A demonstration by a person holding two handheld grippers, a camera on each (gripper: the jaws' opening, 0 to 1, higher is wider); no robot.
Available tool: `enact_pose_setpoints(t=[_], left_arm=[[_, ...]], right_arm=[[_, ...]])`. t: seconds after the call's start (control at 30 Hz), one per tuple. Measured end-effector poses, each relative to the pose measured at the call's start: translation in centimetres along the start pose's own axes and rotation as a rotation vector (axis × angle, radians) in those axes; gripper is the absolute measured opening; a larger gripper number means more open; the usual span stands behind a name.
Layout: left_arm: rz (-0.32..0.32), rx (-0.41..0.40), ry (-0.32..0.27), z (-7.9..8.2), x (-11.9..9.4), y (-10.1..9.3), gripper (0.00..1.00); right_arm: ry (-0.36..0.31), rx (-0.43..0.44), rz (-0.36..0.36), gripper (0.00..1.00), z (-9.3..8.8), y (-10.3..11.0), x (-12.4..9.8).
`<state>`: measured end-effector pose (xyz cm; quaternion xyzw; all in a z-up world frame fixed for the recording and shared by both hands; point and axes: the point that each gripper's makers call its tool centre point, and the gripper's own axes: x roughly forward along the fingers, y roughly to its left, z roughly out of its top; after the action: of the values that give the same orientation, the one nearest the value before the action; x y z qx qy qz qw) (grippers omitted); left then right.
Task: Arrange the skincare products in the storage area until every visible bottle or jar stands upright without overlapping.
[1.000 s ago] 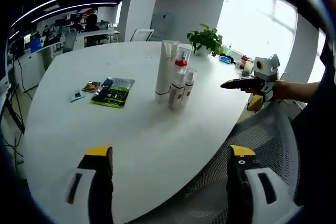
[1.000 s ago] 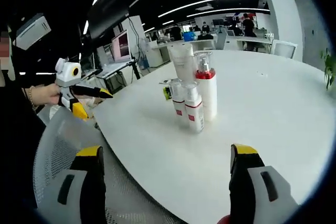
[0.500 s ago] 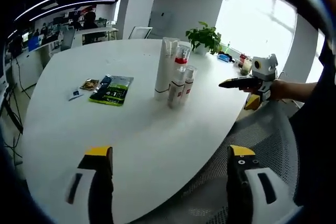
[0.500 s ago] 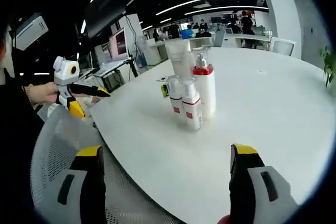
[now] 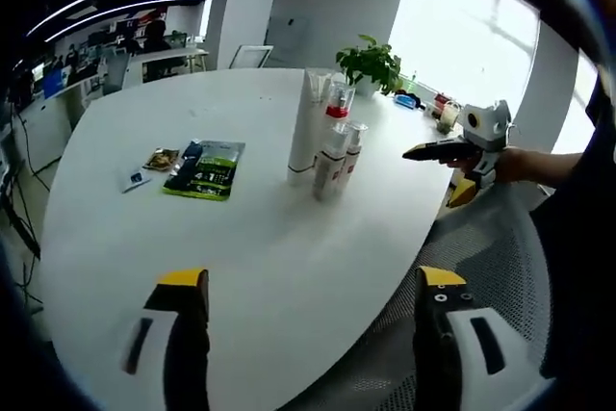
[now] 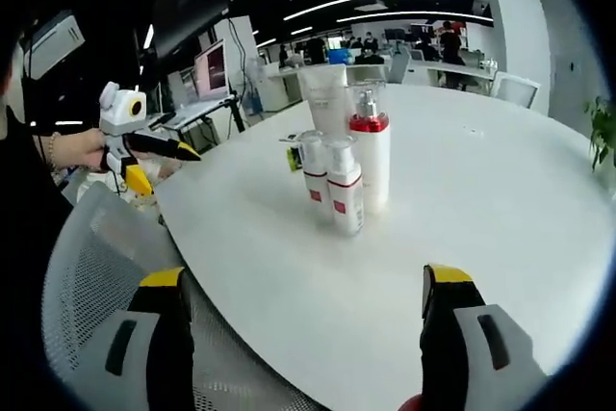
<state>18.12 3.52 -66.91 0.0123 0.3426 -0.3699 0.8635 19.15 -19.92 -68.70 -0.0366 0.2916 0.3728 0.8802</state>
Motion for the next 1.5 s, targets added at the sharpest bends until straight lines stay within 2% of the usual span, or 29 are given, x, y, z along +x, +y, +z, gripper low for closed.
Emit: enact_pose_setpoints(t=[0.2, 0.4, 0.63, 1.0, 1.13, 1.5], left_arm=[[-0.018, 0.000, 0.027, -0.7, 0.9, -0.1, 0.80], [-0.027, 0.003, 0.045, -0.7, 1.3, 0.0, 0.80], [0.014, 0.014, 0.077, -0.4, 2.0, 1.8, 0.80], [0.033, 0.052, 0.112, 1.1, 4.0, 4.0, 0.79], [0.045, 0.076, 0.143, 1.5, 5.0, 5.0, 0.79], [0.056, 0.084, 0.175, 3.3, 7.0, 8.0, 0.78]], right_arm=[[0.006, 0.002, -0.013, 1.00, -0.1, -0.1, 0.0], [0.024, -0.008, -0.014, 1.00, -0.4, -0.2, 0.2], [0.037, -0.006, -0.016, 1.00, -0.7, -0.2, 0.2], [0.044, 0.009, -0.034, 0.98, -0.9, -0.7, 0.2], [0.047, 0.019, -0.040, 0.98, -1.0, -0.9, 0.1], [0.069, 0.025, -0.049, 0.99, -1.4, -0.9, 0.4]])
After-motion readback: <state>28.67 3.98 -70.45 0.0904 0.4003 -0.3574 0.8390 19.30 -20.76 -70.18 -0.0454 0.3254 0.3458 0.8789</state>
